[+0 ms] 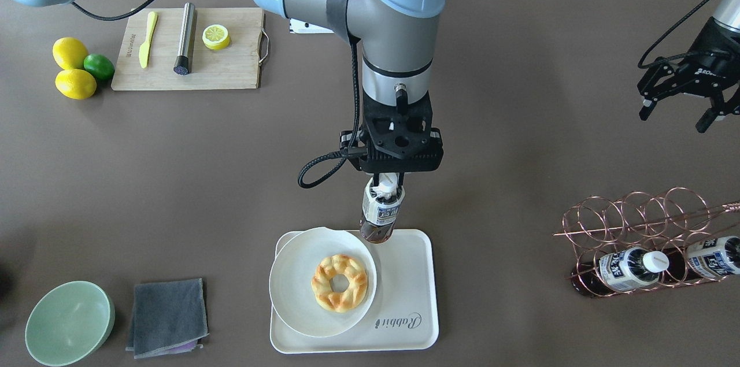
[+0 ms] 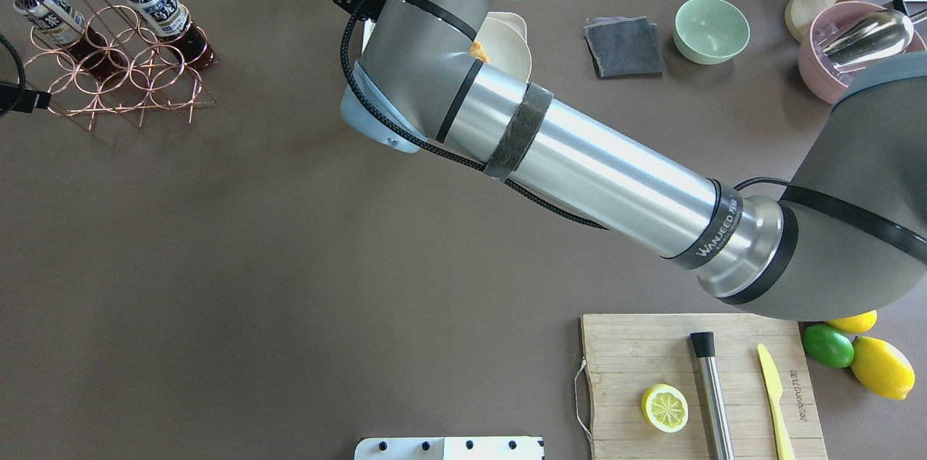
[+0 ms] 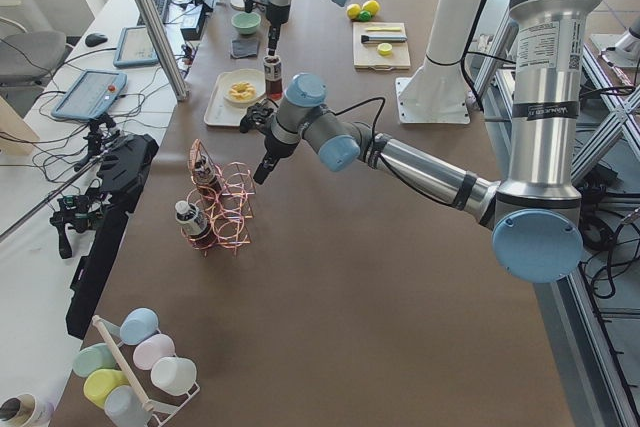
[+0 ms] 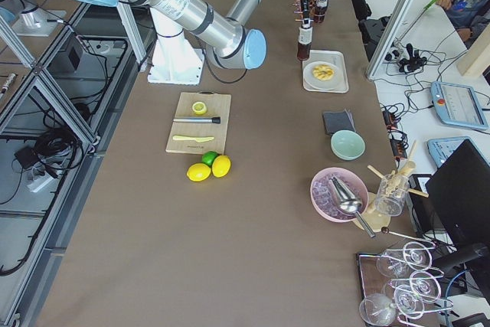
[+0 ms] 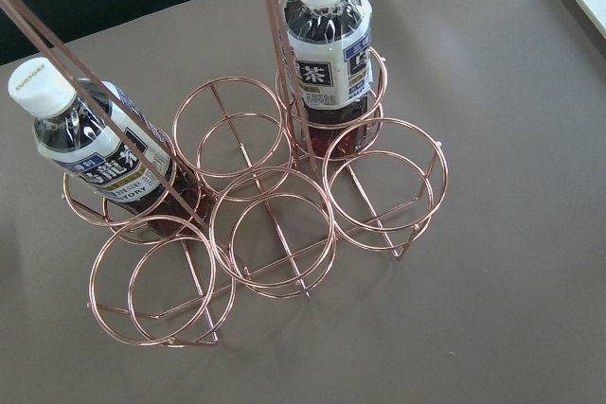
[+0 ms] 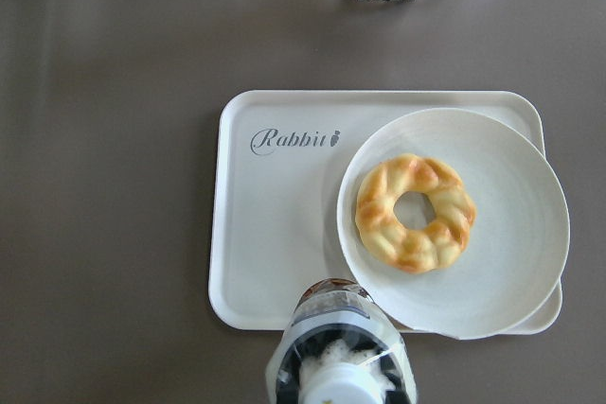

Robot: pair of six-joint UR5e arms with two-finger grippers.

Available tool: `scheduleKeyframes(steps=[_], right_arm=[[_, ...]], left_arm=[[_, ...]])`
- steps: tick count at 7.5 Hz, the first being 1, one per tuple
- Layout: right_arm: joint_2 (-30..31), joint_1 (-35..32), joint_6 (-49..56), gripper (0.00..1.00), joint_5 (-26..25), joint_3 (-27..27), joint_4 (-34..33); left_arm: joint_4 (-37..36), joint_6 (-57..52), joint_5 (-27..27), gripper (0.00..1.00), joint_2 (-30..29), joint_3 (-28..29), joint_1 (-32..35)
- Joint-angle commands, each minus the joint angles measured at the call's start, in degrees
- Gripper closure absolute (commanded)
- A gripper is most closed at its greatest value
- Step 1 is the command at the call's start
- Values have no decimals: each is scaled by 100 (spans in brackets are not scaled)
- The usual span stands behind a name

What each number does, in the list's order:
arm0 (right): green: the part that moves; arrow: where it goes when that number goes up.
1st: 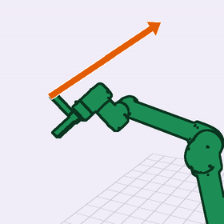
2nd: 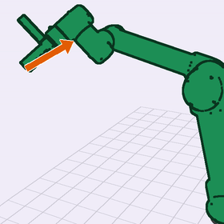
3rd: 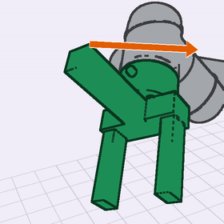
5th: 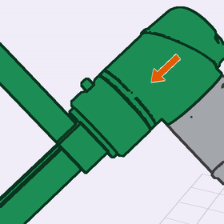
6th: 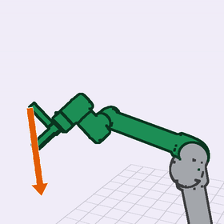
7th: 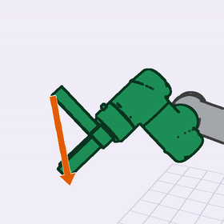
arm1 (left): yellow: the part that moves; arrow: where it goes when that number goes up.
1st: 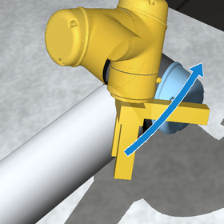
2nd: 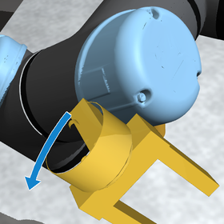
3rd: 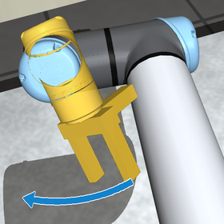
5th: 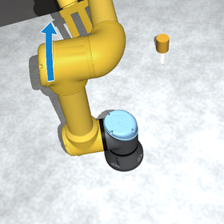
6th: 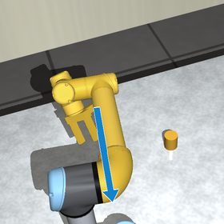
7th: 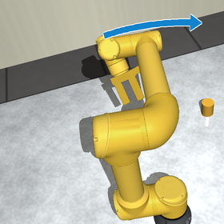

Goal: Place tea on tray
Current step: 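Carry the bottle with the right gripper onto the tray beside the plate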

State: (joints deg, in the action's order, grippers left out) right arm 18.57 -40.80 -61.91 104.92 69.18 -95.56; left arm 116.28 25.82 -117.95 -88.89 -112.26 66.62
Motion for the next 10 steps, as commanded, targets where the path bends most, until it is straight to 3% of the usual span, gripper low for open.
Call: scheduleKeyframes(steps=[1,2,7,10], right_arm=[[-421,-279,-136,100,213,-1549,1411],[-755,-358,-207,100,326,-2061,1600],[-1021,-367,-234,100,362,-2811,2066],[-1083,-359,-252,96,362,-2971,2068]], left_arm=[[35,37,26,3,91,-15,-8],[26,37,35,3,65,-6,-17],[26,37,35,3,56,-41,-26],[70,46,35,3,100,-33,-26]])
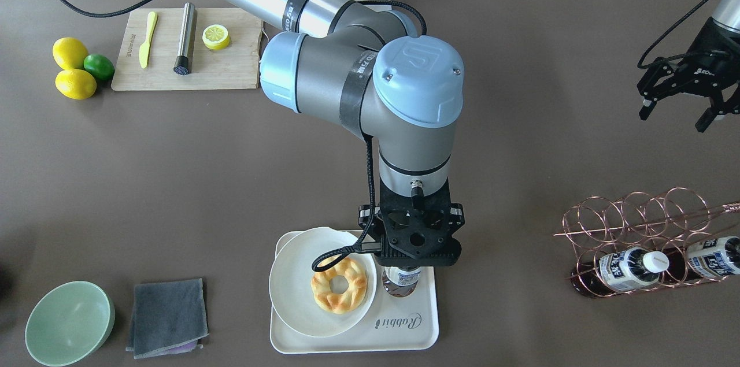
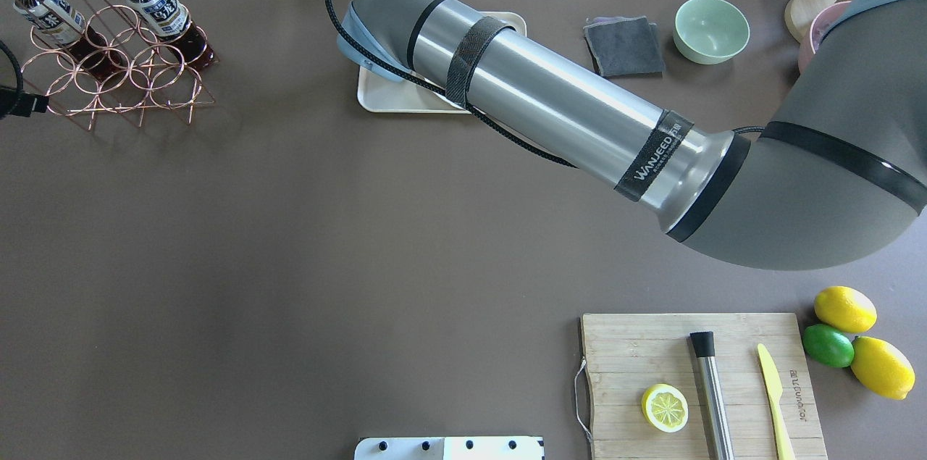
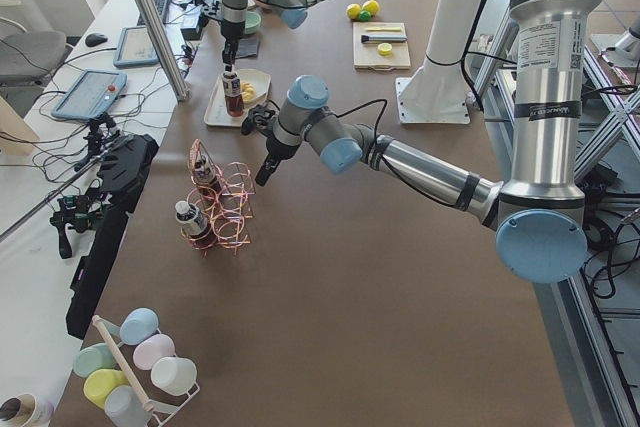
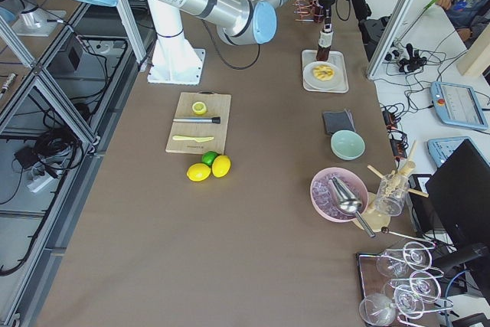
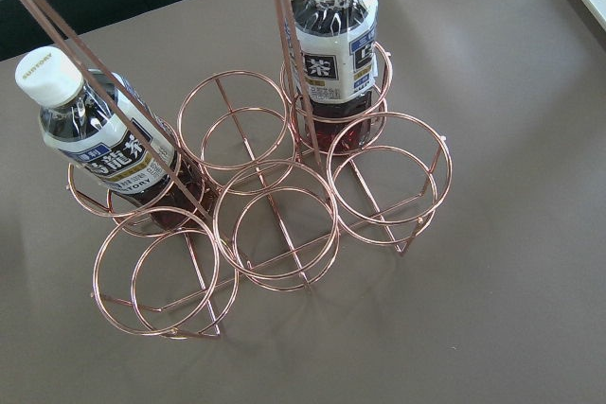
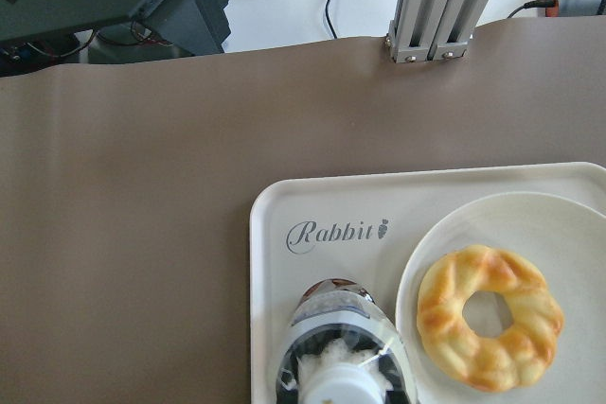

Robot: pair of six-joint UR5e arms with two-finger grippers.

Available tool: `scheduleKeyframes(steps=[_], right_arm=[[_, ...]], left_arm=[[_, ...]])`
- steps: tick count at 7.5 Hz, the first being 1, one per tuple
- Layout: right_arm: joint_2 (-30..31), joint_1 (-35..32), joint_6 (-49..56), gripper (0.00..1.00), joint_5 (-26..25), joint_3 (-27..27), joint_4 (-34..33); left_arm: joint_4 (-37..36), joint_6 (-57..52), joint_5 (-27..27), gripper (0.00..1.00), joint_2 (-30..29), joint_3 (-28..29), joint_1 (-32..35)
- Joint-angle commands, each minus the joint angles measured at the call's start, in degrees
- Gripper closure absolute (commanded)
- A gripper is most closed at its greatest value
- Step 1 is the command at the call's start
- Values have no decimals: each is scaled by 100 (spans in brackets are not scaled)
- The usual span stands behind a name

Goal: Place tea on tray
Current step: 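Carry the bottle with the right gripper onto the tray beside the plate, then open the right gripper and withdraw it from the tray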

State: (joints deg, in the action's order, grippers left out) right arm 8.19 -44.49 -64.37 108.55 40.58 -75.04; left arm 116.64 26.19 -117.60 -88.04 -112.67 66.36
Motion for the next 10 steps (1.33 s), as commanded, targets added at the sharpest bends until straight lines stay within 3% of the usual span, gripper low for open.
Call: scheduleKeyframes(steps=[1,4,5,7,9,10], right_arm=[[-54,28,-5,3,-1,-111,16],[-98,-7,-31,1,60,-50,-2],[58,-147,56,1,331,211,-37],[1178,-646,571,1,955,1446,-264],[1902,-1252,1975,1,1482,2109,-1026],[2645,-1577,2773,1,1676,2626,-1135]], left_arm=[[43,9,0,3,15,9,0],[34,9,-17,3,-2,43,0],[-1,9,-52,3,-20,79,0],[-80,-61,-70,3,50,140,78],[-692,-506,-1224,3,15,193,770],[-1130,-1293,-1579,3,33,202,1217]])
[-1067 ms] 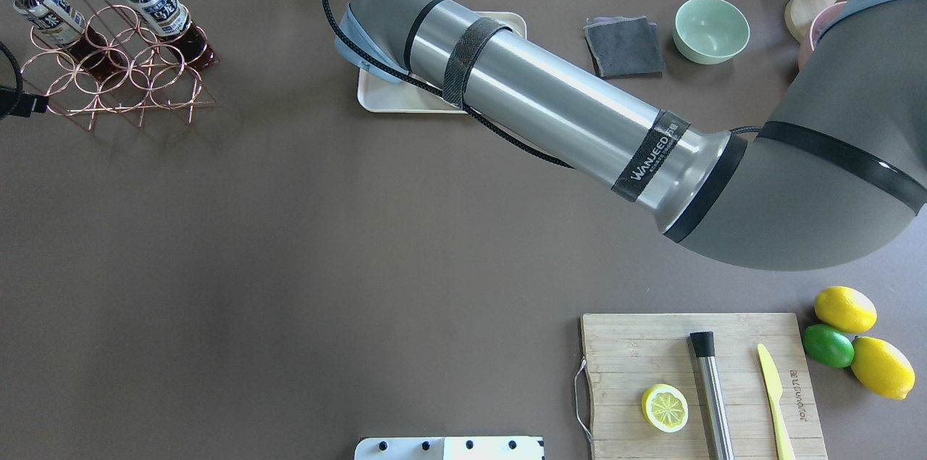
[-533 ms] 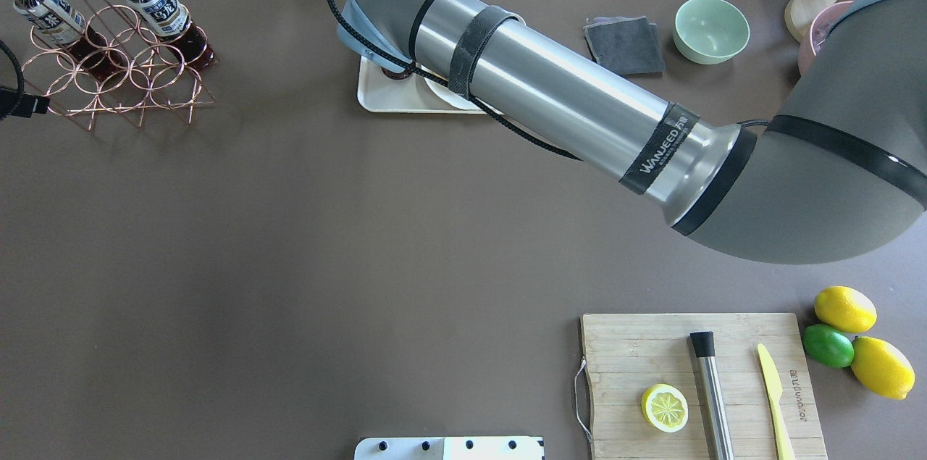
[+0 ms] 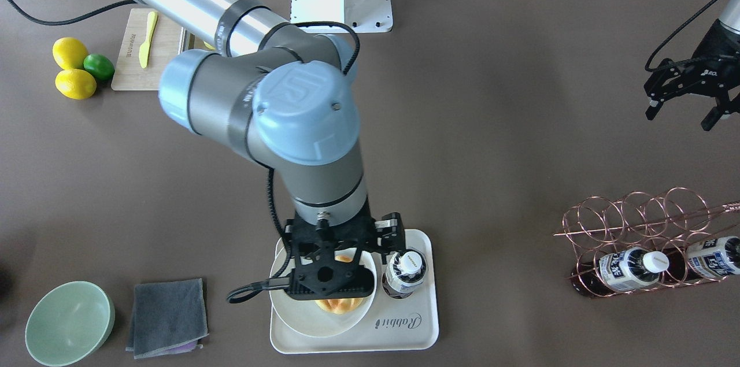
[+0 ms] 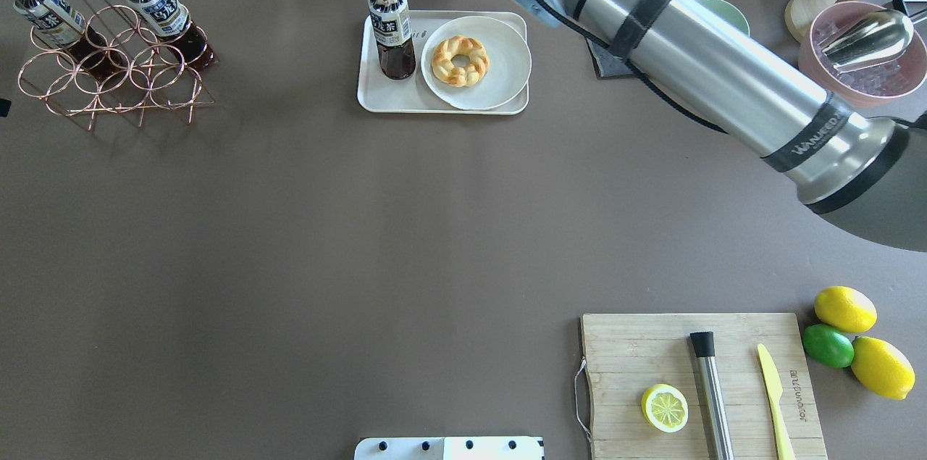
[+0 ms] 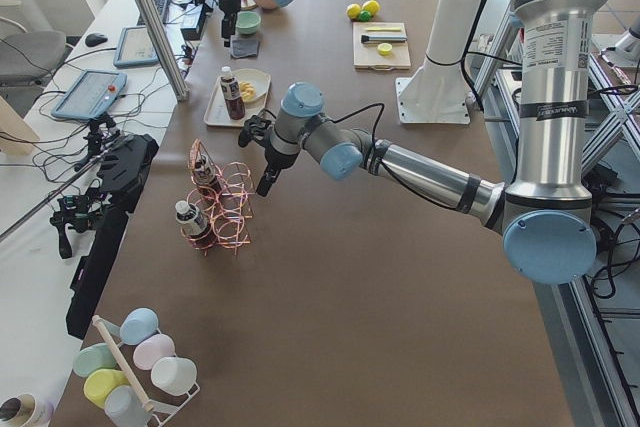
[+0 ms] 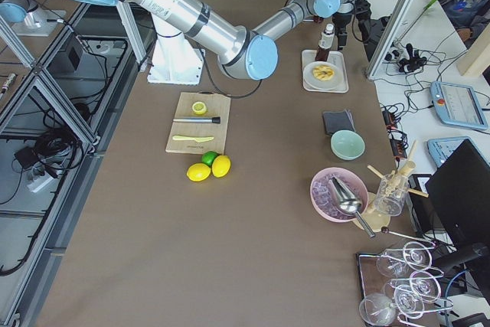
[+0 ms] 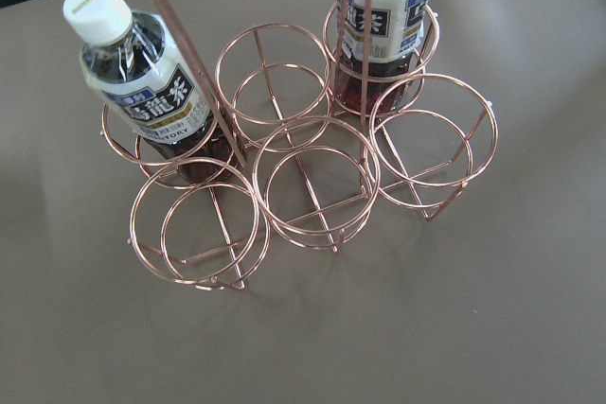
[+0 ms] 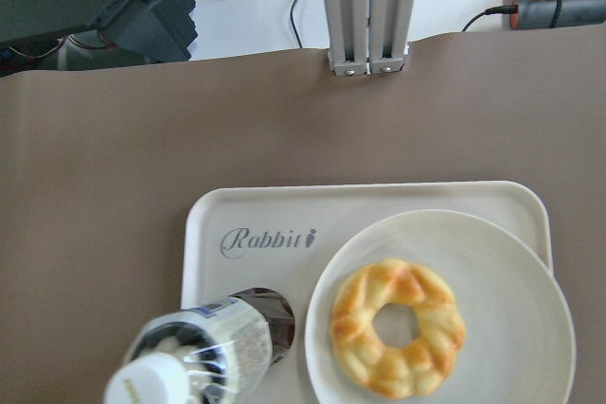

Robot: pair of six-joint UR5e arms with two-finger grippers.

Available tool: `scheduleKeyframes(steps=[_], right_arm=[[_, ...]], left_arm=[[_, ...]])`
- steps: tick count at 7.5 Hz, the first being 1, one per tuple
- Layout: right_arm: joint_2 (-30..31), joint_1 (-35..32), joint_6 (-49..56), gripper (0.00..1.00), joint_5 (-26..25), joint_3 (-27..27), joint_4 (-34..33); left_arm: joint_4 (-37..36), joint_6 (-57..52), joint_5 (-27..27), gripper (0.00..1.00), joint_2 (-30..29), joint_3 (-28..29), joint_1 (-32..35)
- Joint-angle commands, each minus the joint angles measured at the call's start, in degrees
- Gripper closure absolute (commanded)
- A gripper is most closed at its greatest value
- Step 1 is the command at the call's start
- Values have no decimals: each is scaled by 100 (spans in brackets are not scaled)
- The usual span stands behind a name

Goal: Place tea on tray
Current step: 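Open the right gripper and withdraw it from the tray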

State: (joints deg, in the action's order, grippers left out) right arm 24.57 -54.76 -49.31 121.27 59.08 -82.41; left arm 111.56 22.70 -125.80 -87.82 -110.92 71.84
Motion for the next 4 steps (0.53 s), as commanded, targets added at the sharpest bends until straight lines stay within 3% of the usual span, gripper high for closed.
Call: scheduleKeyframes(steps=[1,2,4], right_arm=[[1711,-988,2188,1,754,1068,-390],[2214,-1489,2928,1,1210,1106,-398],[3128,-2386,4388,1,1504,1124,-469]], left_arm=[[-1384,-1866,-1075,3,10,9,1091],[-1844,-2484,-1087,3,10,26,1339],[-2042,-2675,-1044,3,37,79,1482]])
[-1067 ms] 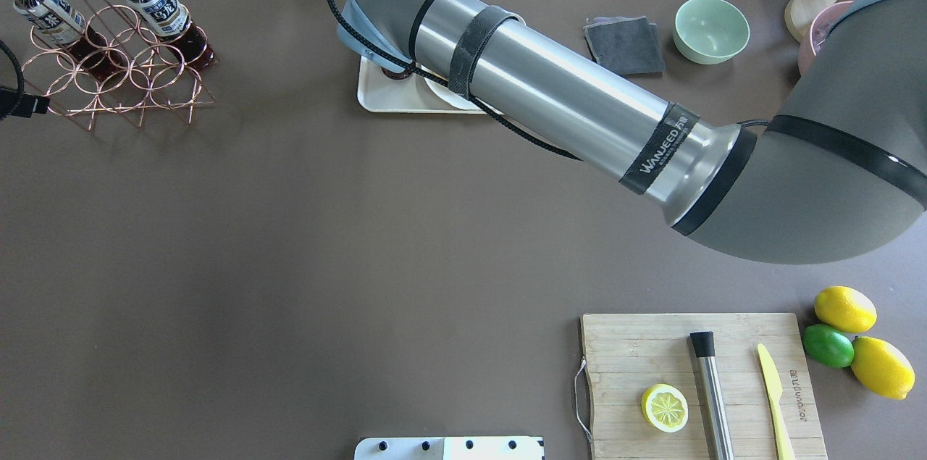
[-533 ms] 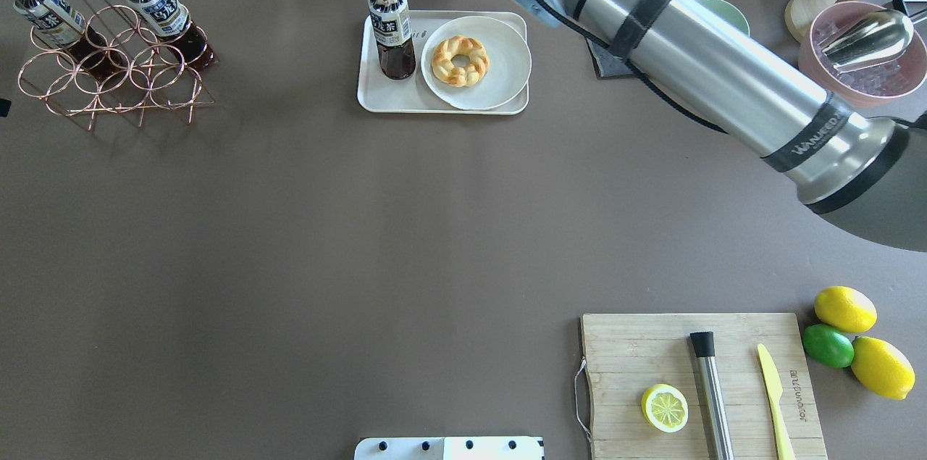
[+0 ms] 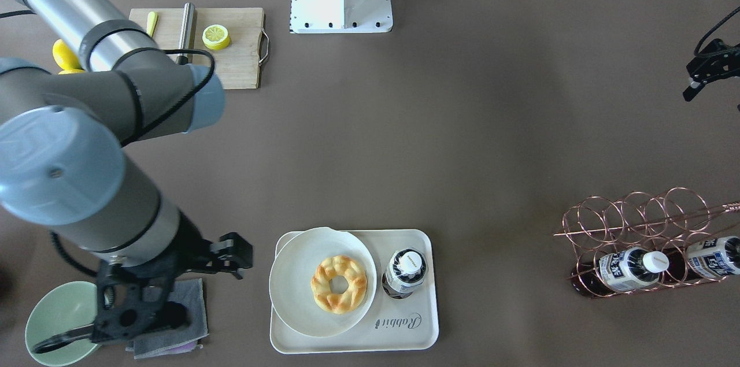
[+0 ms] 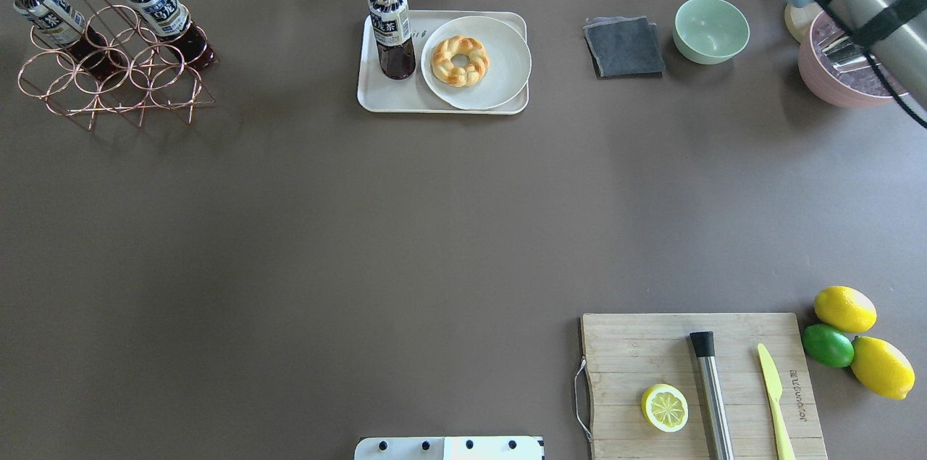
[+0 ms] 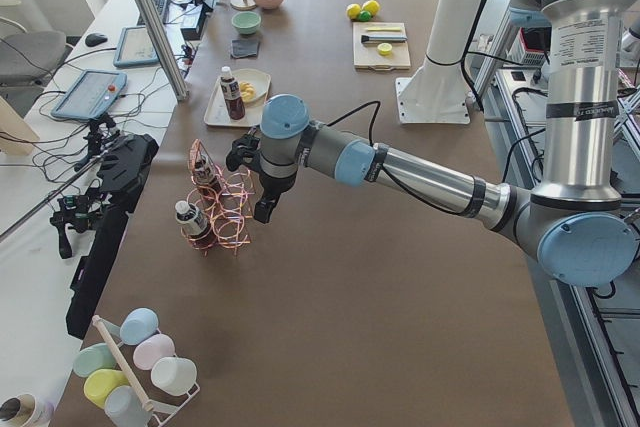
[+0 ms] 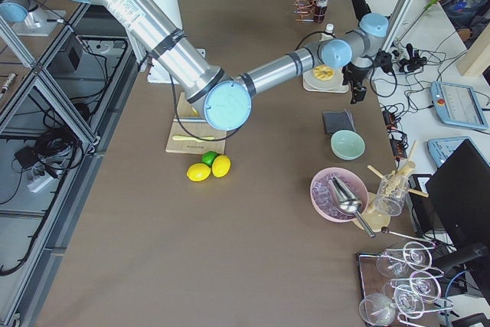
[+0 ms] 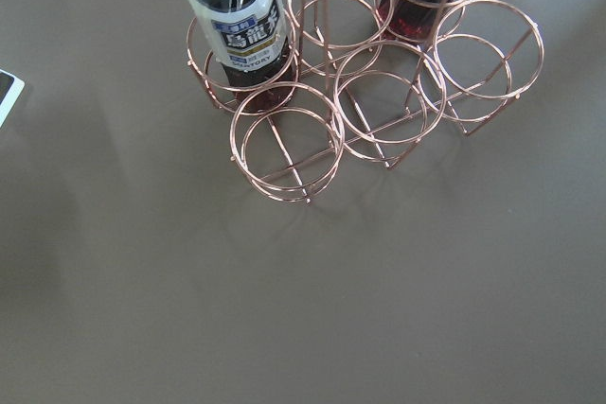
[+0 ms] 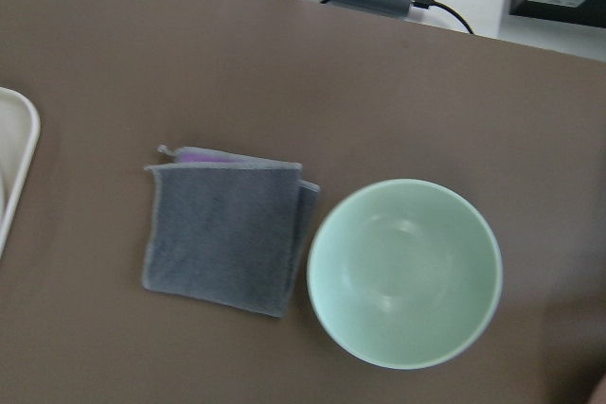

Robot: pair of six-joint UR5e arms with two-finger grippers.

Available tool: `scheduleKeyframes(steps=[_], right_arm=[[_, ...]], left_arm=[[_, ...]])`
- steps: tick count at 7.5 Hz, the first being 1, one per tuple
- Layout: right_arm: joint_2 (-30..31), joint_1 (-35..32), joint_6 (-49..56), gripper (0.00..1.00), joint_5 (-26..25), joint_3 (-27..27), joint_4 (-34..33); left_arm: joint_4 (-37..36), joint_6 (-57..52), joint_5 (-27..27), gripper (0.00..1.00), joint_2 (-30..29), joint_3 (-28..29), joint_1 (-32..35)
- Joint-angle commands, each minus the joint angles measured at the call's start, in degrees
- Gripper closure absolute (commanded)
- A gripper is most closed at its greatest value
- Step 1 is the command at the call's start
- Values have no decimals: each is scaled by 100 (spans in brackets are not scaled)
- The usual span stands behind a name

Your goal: Place tea on tray

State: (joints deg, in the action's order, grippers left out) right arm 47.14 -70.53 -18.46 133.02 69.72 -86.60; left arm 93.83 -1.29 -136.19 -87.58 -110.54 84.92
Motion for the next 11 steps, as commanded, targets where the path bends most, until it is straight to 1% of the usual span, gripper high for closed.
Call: scheduleKeyframes(steps=[1,2,3,4,5,6,9,11], right_arm=[[1285,-1187,1797,1,321,68,-102],[1768,-1461,2272,1,251,216,-172],[2190,-1838,2930,1,242,261,-182],[2568,-2015,3023,1,233,566,-312],[2772,-1939,2998,0,-11,1274,-1070],[2740,-1938,3024,0,-335,1577,-1557],[3116,-2139,3200,0,-330,1571,-1553],[3327,-2394,3645,0,-330,1510,-1535]], left_arm=[[-347,-267,5,3,-5,119,174],[-339,-119,153,3,-22,120,165],[-339,74,459,3,-66,111,113],[-330,111,479,3,-92,181,69],[-321,111,480,3,-101,173,68],[-321,111,488,3,-119,173,60],[-304,103,497,3,-154,155,60],[-304,67,488,3,-111,111,68]])
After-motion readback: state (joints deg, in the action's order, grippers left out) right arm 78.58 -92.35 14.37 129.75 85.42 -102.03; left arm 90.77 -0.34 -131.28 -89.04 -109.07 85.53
